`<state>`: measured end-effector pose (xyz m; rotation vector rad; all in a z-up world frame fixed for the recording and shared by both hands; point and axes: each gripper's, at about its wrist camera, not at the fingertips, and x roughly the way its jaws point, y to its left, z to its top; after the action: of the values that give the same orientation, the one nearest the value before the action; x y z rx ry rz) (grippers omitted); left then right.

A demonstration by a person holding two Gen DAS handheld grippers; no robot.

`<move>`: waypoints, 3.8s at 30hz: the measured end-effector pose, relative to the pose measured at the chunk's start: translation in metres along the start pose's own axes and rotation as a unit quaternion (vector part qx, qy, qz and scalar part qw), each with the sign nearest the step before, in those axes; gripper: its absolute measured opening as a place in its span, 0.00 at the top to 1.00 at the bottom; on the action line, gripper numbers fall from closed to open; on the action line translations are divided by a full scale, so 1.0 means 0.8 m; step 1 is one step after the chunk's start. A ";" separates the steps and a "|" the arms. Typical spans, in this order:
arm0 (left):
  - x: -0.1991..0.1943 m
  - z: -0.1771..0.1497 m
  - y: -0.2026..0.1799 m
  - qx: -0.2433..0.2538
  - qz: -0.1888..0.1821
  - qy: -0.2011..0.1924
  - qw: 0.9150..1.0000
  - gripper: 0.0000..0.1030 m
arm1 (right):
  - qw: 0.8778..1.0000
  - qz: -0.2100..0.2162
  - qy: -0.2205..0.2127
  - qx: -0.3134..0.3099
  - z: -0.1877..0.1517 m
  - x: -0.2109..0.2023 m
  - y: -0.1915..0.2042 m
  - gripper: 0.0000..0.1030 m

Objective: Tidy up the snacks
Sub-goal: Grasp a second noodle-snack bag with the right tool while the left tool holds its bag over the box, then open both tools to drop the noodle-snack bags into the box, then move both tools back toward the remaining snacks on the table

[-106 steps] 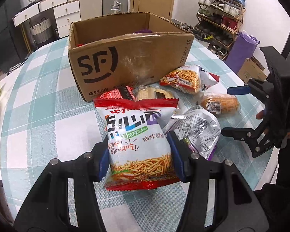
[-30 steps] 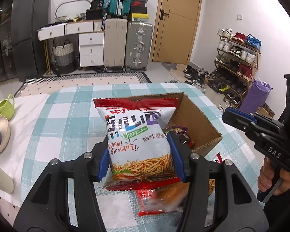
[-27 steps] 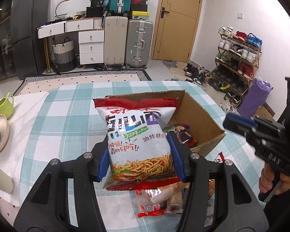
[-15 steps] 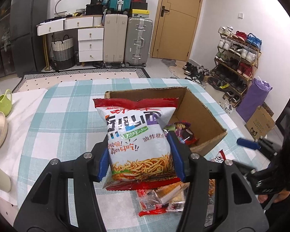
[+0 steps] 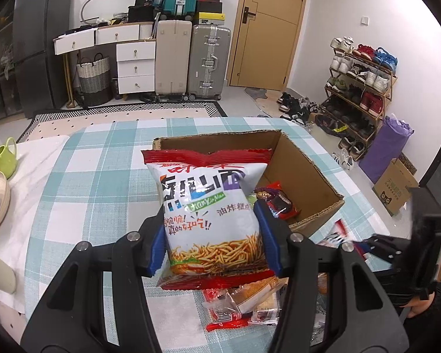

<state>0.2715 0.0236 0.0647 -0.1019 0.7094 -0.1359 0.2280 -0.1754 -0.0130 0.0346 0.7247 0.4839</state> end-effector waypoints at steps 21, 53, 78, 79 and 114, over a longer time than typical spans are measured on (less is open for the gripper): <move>0.041 0.016 -0.016 0.023 0.023 0.012 0.999 0.50 | 0.992 -0.018 -0.111 -0.056 0.129 0.023 0.055 0.52; -0.006 -0.020 0.016 -0.018 0.022 -0.001 1.000 0.01 | 0.995 -0.041 -0.075 -0.051 0.063 -0.016 0.033 0.01; -0.064 -0.141 -0.008 -0.001 0.034 0.022 0.999 0.01 | 0.999 0.007 0.034 -0.042 -0.051 0.000 0.074 0.01; -0.062 -0.143 -0.009 0.001 0.035 0.025 0.999 0.01 | 0.998 0.014 0.040 -0.039 -0.053 0.003 0.075 0.01; -0.045 -0.154 0.003 0.002 0.038 0.041 0.998 0.01 | 0.983 0.112 0.103 -0.101 -0.091 0.033 0.115 0.25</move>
<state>0.1639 0.0261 -0.0059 -0.0644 0.7945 -0.0686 0.1600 -0.0920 -0.0663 -0.1259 0.8755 0.7826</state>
